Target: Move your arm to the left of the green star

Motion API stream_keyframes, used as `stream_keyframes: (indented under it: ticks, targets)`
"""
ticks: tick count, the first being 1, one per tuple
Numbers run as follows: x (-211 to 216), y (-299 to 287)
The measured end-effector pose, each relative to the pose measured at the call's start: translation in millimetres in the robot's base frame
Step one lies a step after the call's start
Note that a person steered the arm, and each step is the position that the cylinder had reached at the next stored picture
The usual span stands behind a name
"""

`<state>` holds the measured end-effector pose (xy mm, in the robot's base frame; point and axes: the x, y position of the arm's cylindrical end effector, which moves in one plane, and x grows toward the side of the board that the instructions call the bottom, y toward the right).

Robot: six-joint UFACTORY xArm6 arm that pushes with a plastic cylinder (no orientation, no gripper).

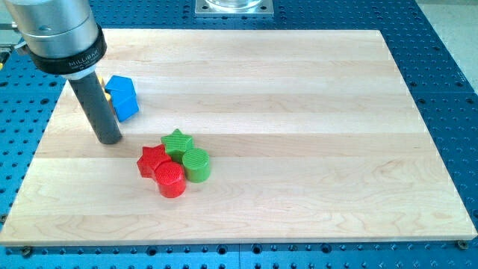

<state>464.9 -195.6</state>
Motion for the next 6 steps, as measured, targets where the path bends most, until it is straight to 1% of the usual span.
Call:
stream_keyframes:
  ticks: [6]
  targets:
    - [6.6, -4.7]
